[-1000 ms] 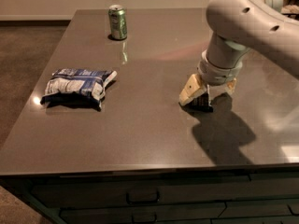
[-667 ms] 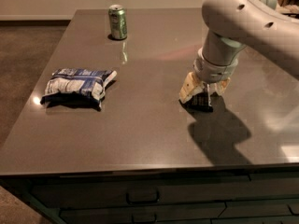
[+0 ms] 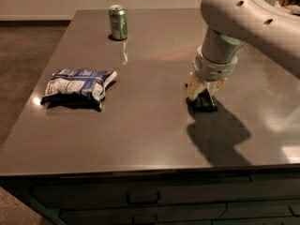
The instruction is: Pick rxbar chocolate
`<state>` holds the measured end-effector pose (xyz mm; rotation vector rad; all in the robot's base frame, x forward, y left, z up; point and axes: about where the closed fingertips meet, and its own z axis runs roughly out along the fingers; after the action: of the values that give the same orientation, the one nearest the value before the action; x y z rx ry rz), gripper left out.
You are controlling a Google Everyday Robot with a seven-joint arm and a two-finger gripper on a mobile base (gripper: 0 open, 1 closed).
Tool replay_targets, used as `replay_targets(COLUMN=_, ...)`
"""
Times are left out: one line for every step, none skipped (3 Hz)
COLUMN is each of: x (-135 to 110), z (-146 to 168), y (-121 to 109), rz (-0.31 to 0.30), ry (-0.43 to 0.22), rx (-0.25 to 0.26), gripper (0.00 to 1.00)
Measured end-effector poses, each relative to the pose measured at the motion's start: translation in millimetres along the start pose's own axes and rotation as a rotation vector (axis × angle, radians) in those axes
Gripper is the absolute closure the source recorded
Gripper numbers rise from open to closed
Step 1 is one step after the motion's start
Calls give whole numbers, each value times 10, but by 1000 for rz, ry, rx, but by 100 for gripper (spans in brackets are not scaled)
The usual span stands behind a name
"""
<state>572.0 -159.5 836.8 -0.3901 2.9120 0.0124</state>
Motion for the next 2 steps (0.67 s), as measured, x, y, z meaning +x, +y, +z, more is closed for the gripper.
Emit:
replay_targets(x=-125, z=-259, y=96, rz=-64, ry=-40, rx=14, gripper=100)
replay_targets(x=-287, z=-552, y=234, rz=-145, ry=-87, rx=8, gripper=100)
